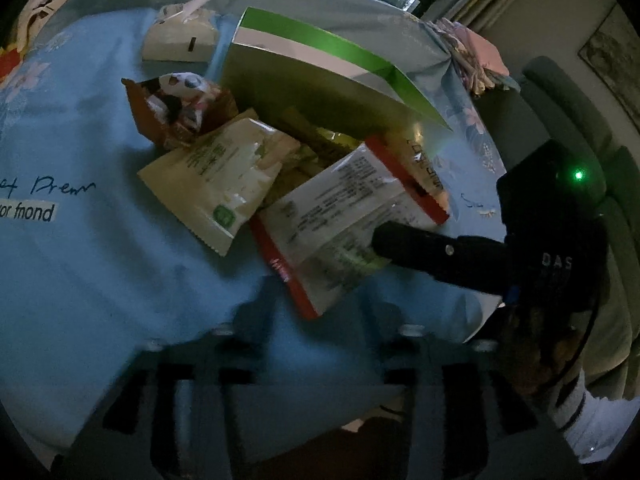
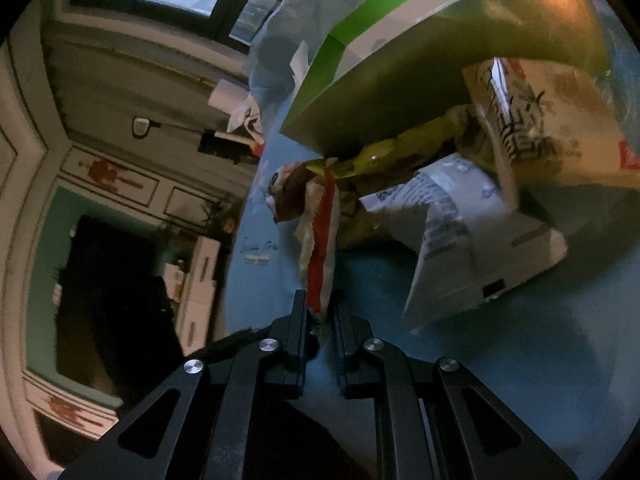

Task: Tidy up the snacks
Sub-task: 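Grasp the white-and-red snack wrapper with the right gripper, then lift the white-and-red wrapper over the green box and release it inside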

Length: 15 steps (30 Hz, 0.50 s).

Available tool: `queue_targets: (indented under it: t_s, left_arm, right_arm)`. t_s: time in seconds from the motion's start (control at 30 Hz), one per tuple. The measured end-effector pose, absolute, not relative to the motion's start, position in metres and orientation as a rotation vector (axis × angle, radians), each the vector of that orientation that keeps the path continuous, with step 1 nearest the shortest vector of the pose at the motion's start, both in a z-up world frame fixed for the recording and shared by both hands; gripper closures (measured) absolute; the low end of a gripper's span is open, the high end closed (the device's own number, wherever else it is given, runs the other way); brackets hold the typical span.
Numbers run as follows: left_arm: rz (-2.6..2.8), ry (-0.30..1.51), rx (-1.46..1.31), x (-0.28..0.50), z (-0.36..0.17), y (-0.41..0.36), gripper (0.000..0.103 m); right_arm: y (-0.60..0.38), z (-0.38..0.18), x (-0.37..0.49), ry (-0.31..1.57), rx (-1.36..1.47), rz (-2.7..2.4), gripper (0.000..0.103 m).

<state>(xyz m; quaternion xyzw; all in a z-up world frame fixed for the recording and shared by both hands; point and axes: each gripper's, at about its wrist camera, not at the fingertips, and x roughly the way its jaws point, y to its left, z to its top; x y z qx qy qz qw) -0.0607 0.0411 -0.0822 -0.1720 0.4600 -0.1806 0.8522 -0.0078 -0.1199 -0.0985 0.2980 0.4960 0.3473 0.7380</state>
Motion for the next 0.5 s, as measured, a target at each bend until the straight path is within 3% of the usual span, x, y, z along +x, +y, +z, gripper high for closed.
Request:
queue_targets:
  t_s: [0.03,0.17,0.2,0.23,0.27,0.5]
  left_arm:
    - [-0.376,0.970,-0.365,-0.060,-0.082,0.040,0.022]
    - [-0.398,0.964,-0.407,-0.056,-0.083,0.042,0.024]
    - [-0.401,0.965,-0.409,-0.054,-0.084,0.042,0.029]
    - [-0.411,0.968,-0.417,-0.052,-0.084,0.042,0.045]
    - [-0.419,0.972,-0.423,-0.050,-0.084,0.041,0.049]
    - [-0.434,0.957,-0.379,-0.048,-0.078,0.033,0.057]
  right_arm:
    - [-0.121,-0.099,-0.007,1.090,0.681,0.775,0.090]
    - [-0.123,-0.099,-0.004,1.096,0.717,0.776,0.090]
    - [-0.124,-0.101,-0.004,1.103,0.738,0.784,0.090]
    - [-0.125,-0.103,-0.004,1.109,0.750,0.785,0.090]
    - [-0.125,-0.104,-0.004,1.115,0.754,0.783,0.090]
    - [-0.131,-0.102,-0.005,1.096,0.750,0.762,0.090]
